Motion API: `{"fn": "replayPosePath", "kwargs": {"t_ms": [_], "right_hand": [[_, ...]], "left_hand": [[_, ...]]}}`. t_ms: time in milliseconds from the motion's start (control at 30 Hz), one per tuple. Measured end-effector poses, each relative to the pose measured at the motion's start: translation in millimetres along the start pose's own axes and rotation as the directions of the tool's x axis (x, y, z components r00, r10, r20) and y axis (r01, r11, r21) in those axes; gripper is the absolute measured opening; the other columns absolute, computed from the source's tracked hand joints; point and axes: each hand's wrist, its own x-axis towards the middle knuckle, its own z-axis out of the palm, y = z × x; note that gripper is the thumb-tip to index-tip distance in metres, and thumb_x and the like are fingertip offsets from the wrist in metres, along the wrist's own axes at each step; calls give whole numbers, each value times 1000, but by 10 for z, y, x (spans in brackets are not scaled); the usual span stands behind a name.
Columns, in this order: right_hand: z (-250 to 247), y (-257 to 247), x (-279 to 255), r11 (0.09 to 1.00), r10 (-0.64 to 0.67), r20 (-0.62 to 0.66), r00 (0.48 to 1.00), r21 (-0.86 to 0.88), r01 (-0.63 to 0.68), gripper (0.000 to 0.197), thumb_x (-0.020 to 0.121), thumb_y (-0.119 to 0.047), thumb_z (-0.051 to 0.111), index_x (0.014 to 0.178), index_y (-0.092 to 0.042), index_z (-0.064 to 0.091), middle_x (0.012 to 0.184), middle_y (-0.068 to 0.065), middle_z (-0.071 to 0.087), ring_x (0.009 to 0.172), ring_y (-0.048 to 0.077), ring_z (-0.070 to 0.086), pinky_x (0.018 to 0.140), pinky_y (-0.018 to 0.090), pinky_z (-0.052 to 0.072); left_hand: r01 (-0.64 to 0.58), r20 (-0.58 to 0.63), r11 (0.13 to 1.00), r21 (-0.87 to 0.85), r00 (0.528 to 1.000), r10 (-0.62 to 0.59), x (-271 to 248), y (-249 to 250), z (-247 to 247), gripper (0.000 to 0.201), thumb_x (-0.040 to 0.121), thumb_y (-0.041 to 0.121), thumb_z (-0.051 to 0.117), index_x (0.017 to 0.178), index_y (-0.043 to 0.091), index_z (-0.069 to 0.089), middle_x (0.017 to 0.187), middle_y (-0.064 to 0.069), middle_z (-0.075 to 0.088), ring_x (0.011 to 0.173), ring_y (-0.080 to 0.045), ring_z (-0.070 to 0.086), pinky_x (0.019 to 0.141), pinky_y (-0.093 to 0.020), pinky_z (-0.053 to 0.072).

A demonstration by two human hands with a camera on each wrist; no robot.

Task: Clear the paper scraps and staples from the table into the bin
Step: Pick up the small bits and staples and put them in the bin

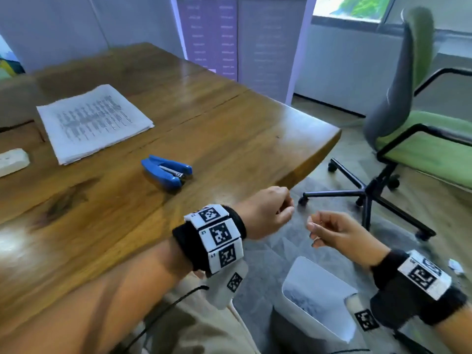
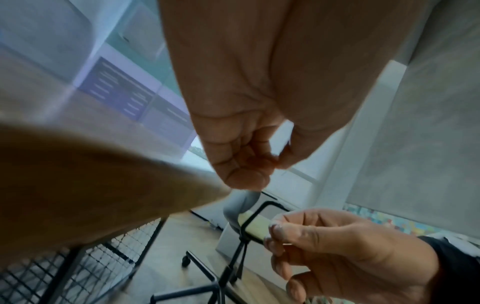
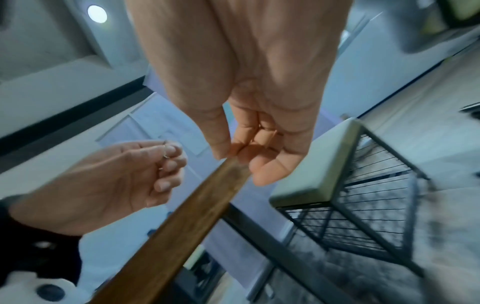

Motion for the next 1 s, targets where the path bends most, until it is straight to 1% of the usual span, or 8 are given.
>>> {"fn": "replayPosePath", "kwargs": {"t_ms": [133,233,333,400,533,700,867,1000], "right_hand": [[-243,686,-78,979,199,-112,973,-13,-202,17,91,0,52,76,-6,55,65,3,51,49,-2,50,52,14,50],[-354,1156,-97,940,337,-166,927,2,-342,20,90,0,55,72,-8,54,62,3,62,45,0,51,49,16,47],[-443,1492,-98,898,433,-223,873,20,-440,24,85,2,60,64,-7,57,53,-3,66,45,6,51,47,16,46],[-482,1668,-73,860,495,-266,828,14,-510,26,81,3,63,58,-8,59,50,-4,66,47,13,49,46,18,45],[-502,1953,-46,786,561,-359,746,-51,-616,22,74,1,68,58,-12,61,43,-7,63,38,7,52,42,17,46],[-509,2155,-55,703,597,-362,716,-193,-685,19,74,-23,76,59,-17,65,43,-8,62,41,8,53,46,19,48],[-476,2275,-40,704,605,-376,702,-160,-692,13,85,-17,65,75,-11,70,62,3,69,45,15,57,59,31,56],[-452,2370,-71,716,610,-393,688,-99,-691,5,79,-5,71,75,-3,71,57,7,65,36,12,56,49,29,56]], "left_hand": [[2,165,1000,-19,986,2,417,136,514,20,94,14,45,95,0,60,106,-19,62,98,-30,57,78,-28,38],[22,313,999,37,949,-32,675,163,947,29,86,7,46,57,7,48,72,-26,57,70,-38,51,62,-39,39],[60,371,996,67,925,-81,857,156,1344,41,83,6,48,46,14,31,49,-10,33,61,-29,38,51,-28,28],[80,388,994,70,916,-101,958,141,1551,39,82,7,51,47,14,35,52,-12,36,61,-28,38,46,-27,27],[127,392,991,38,910,-131,1096,56,1882,17,80,6,55,65,15,57,69,-18,53,66,-27,47,65,-30,42],[158,370,987,-1,917,-147,1130,-81,2131,14,84,12,64,95,4,69,103,-14,70,99,-28,63,88,-34,50],[171,367,985,-5,917,-158,1201,-140,2282,20,81,19,71,92,3,67,100,-14,70,97,-27,64,82,-30,48],[212,379,976,40,901,-211,1229,-163,2343,21,83,21,68,93,3,67,102,-16,70,98,-29,63,81,-31,47]]}}
